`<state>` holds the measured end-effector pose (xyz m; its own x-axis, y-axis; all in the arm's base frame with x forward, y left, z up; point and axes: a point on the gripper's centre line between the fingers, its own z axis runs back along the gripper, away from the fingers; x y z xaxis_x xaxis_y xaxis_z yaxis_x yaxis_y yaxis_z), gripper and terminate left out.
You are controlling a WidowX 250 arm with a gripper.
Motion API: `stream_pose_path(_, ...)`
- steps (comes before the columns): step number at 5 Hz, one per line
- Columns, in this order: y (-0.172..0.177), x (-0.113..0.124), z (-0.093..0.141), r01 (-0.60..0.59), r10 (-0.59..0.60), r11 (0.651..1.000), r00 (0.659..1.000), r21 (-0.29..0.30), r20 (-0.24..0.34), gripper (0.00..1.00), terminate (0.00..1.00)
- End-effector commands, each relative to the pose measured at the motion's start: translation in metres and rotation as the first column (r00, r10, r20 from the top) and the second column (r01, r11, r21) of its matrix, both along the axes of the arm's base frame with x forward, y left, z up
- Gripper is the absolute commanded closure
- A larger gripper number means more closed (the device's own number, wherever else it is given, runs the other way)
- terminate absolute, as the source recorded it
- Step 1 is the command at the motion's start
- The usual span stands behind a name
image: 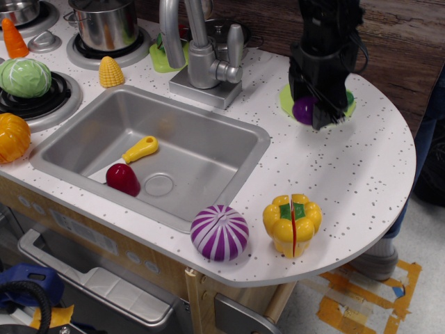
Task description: Put eggplant on plate
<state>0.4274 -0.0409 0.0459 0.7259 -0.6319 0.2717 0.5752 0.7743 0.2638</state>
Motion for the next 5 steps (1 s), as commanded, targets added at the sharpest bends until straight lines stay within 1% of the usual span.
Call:
stream_pose_path(1, 0.019, 0.034, 0.023, 0.049, -0.050, 0.999, 0.996, 0.016, 0.077, 1.00, 0.00)
stream_pose_path(2, 0.035, 0.050, 0.013, 0.108, -0.110, 0.994, 0.990, 0.019, 0.094, 1.00, 0.00)
stream_pose_path(3, 0.038, 0.053, 0.009, 0.159, -0.166, 0.985, 0.979, 0.062, 0.122, 0.00, 0.00)
stream_pose_path(4, 0.038, 0.053, 0.009, 0.159, -0.166, 0.985, 0.979, 0.062, 0.122, 0.00, 0.00)
stream_pose_path(5, 0.038, 0.053, 0.009, 0.159, -0.166, 0.985, 0.979, 0.062, 0.122, 0.00, 1.00)
